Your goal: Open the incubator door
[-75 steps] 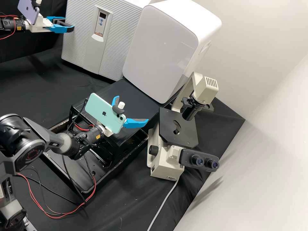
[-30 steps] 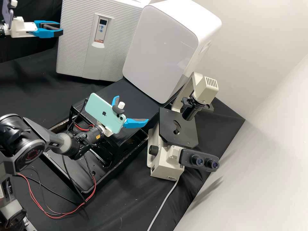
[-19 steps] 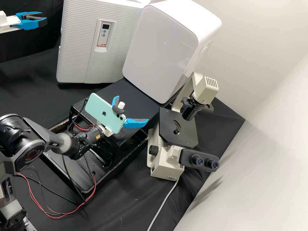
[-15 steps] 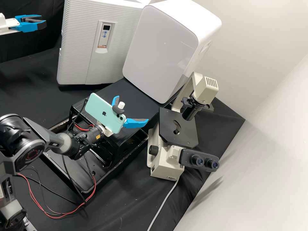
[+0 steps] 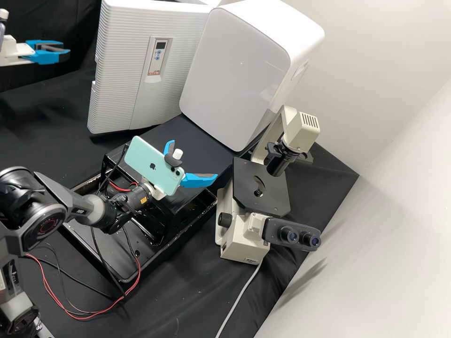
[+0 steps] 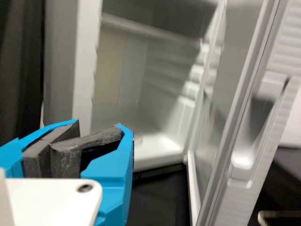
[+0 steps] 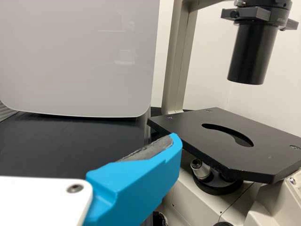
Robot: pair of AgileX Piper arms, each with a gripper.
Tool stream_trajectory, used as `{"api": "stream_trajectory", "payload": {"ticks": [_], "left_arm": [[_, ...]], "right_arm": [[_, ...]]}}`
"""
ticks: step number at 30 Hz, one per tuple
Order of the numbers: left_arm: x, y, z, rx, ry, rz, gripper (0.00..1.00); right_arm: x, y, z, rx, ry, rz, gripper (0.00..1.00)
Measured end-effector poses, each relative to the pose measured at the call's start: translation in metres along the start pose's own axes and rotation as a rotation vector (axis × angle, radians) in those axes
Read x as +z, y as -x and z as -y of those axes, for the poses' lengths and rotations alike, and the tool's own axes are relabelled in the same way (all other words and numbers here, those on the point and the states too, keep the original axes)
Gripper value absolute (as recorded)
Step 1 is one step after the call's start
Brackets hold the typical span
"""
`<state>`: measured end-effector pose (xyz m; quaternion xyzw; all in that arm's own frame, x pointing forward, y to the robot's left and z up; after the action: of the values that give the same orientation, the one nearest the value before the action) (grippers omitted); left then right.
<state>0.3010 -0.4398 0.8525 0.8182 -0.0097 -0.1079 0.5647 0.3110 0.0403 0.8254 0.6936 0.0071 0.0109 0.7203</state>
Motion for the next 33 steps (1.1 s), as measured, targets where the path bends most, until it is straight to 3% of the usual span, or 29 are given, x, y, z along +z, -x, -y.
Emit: {"api": "stream_trajectory", "payload": {"ticks": [5, 14, 24, 33], "left_arm": [[-0.001, -0.015, 0.014, -0.073, -0.005, -0.02, 0.0], [0.015, -0.035, 0.024, -0.126, -0.022, 0.035, 0.0], [0.044, -0.041, 0.041, -0.227, -0.128, 0.212, 0.0], [0.051, -0.042, 0.043, -0.256, -0.154, 0.265, 0.0]], "right_arm": [[0.0, 0.0, 0.0, 0.0, 0.0, 0.0, 1.0], [0.0, 0.0, 0.0, 0.0, 0.0, 0.0, 1.0], [0.0, 0.0, 0.0, 0.0, 0.0, 0.0, 1.0], [0.0, 0.0, 0.0, 0.0, 0.0, 0.0, 1.0]]}}
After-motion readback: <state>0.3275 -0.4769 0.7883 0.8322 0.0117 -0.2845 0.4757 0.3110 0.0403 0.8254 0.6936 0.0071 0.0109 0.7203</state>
